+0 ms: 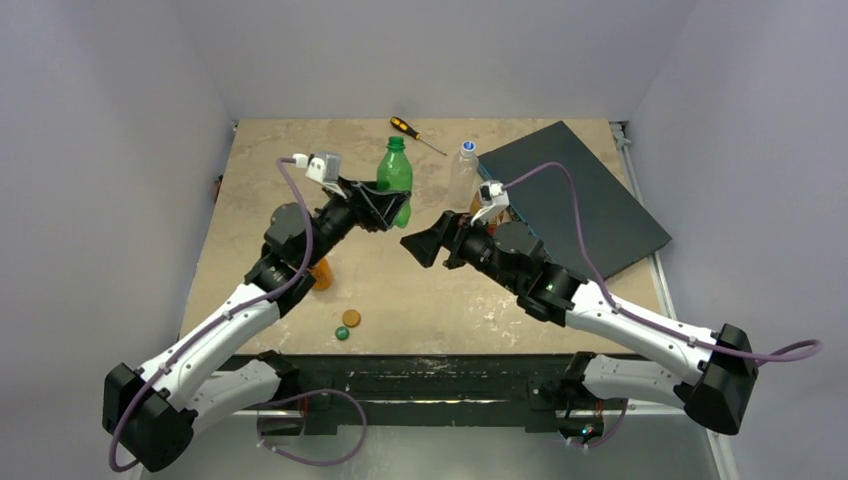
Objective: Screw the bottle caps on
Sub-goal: Pick up the plastic bottle at the center of the board, then pick up the bottle cap from the center of the board.
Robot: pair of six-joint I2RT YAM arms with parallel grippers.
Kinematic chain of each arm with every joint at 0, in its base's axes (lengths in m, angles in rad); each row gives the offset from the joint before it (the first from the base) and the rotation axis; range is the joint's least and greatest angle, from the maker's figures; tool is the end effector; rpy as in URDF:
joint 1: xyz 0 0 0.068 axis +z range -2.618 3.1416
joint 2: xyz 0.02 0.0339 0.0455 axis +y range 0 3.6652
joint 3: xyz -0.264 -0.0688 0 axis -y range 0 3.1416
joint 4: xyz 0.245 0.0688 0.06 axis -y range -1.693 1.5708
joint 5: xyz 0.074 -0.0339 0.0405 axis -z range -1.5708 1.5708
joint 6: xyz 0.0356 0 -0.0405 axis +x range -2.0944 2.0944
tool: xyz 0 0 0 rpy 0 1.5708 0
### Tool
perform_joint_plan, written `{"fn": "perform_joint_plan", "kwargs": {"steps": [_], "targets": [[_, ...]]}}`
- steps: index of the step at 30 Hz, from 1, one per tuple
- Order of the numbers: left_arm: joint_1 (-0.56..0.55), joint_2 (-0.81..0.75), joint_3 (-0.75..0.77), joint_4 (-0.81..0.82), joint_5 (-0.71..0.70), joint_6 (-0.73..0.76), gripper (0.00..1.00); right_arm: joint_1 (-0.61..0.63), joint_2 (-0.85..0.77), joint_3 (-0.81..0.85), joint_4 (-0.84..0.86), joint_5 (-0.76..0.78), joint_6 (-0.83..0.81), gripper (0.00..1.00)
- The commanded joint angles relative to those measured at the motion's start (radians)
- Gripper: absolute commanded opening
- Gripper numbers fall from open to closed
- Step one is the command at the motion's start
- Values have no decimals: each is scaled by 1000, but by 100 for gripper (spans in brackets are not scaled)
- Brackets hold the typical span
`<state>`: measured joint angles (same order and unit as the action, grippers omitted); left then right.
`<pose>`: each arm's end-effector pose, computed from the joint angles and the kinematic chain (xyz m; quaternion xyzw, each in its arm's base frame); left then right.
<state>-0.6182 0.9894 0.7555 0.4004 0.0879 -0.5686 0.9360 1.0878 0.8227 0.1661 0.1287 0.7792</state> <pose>0.1899 -0.1389 0.3538 0.0495 0.6442 -0.4500 0.6165 0.1569 0.2053 0.3302 -0.0149 0.7408 0.4754 0.4743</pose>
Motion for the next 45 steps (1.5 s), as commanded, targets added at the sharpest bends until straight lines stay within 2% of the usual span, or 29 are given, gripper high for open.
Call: {"fn": "perform_joint_plan", "kwargs": {"steps": [1,3,5,8,14,19,26,33,38,45], "targets": [[102,-51,62,-198,97,142,7,3,-25,31,-67,4,-99,99],[114,-66,96,-280,106,230,5,17,12,38,-86,-30,-142,99],[117,-68,143,-362,103,293,0,57,69,63,-115,-23,-176,94],[118,-64,215,-486,72,354,0,158,164,113,-150,45,-228,90],[118,-129,322,-607,-255,319,0,317,393,198,-124,113,-260,62],[118,-154,424,-675,-331,352,0,422,626,349,-163,157,-266,52],[118,-188,455,-711,-314,354,0,475,847,515,-316,214,-207,50],[118,-204,456,-716,-312,353,0,475,923,575,-369,219,-176,51],[118,-201,451,-715,-310,355,0,475,972,616,-359,213,-193,58],[118,-187,451,-703,-309,366,0,454,1033,681,-385,238,-201,58]]}}
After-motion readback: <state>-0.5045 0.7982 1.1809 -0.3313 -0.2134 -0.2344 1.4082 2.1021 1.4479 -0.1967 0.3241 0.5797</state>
